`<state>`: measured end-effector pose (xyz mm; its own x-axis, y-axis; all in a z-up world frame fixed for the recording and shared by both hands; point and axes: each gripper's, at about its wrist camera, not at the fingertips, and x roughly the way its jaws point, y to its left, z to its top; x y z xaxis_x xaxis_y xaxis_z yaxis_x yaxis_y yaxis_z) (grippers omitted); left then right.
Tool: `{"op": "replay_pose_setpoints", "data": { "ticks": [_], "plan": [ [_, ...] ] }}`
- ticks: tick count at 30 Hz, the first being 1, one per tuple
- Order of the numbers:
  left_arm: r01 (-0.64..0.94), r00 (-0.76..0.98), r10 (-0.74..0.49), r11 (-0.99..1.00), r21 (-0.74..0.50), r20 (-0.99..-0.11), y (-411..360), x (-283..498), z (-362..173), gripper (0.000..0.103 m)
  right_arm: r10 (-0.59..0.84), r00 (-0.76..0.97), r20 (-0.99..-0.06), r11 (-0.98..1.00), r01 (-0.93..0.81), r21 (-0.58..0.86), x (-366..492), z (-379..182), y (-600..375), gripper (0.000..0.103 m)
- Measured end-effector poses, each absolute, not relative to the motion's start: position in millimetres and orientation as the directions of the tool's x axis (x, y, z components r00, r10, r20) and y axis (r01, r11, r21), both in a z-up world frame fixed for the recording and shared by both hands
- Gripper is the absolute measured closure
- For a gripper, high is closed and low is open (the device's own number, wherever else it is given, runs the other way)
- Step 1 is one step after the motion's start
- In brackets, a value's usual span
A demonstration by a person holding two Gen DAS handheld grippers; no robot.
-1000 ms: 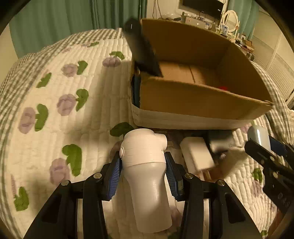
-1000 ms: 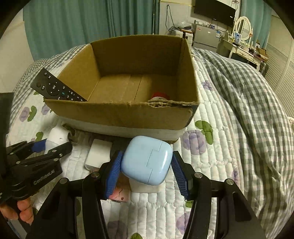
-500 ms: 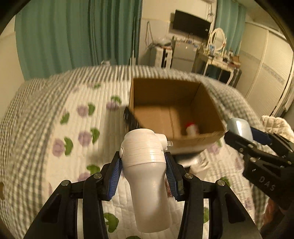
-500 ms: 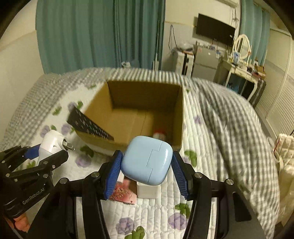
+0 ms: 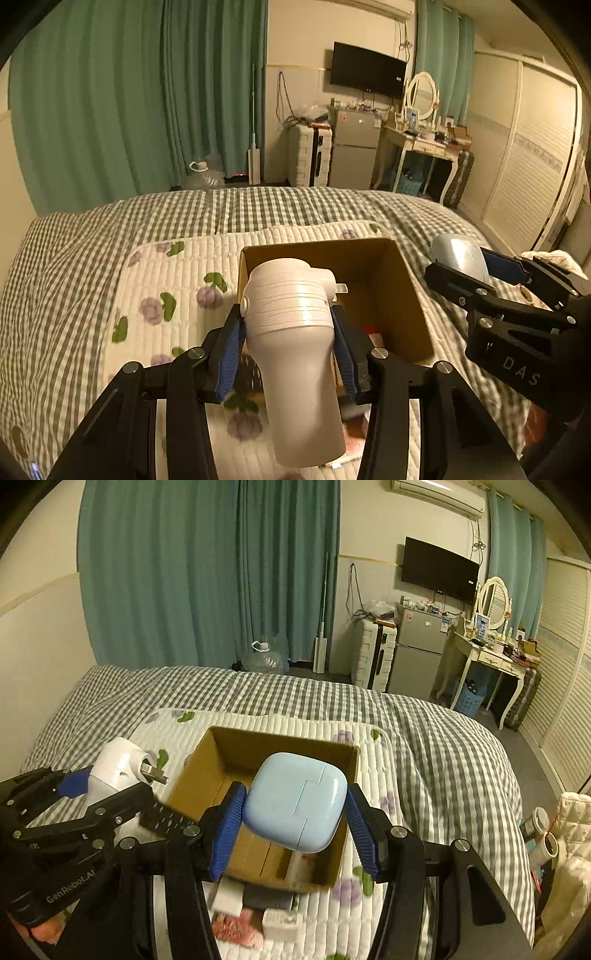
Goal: Organize rigid objects
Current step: 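Lower the white bottle and blue case into the box and open both tools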
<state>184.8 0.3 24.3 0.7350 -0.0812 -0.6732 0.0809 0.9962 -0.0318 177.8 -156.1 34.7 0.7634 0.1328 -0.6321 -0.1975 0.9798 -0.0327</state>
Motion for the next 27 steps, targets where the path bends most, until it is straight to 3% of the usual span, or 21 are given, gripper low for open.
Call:
{"op": "replay_pose_setpoints", "data": {
  "ticks": [12, 19, 27],
  "plan": [
    [0.107, 0.659, -0.077, 0.994, -0.008, -0.748, -14.9, 256.8, -54.0, 0.057, 0.121, 0.690, -0.713, 0.978, -0.206, -0.034, 269.8, -35.7, -168.3, 0.048],
    [0.124, 0.651, -0.079, 0.992, 0.004, -0.755, -16.4, 268.1, -68.7, 0.056, 0.140, 0.682, -0.718, 0.978, -0.209, -0.008, 284.6, -60.0, -176.6, 0.048],
    [0.100, 0.660, -0.088, 0.995, -0.029, -0.746, -10.9, 262.3, -60.0, 0.043, 0.147, 0.689, -0.709, 0.977, -0.214, -0.006, 288.5, -62.2, -167.3, 0.048]
  ]
}}
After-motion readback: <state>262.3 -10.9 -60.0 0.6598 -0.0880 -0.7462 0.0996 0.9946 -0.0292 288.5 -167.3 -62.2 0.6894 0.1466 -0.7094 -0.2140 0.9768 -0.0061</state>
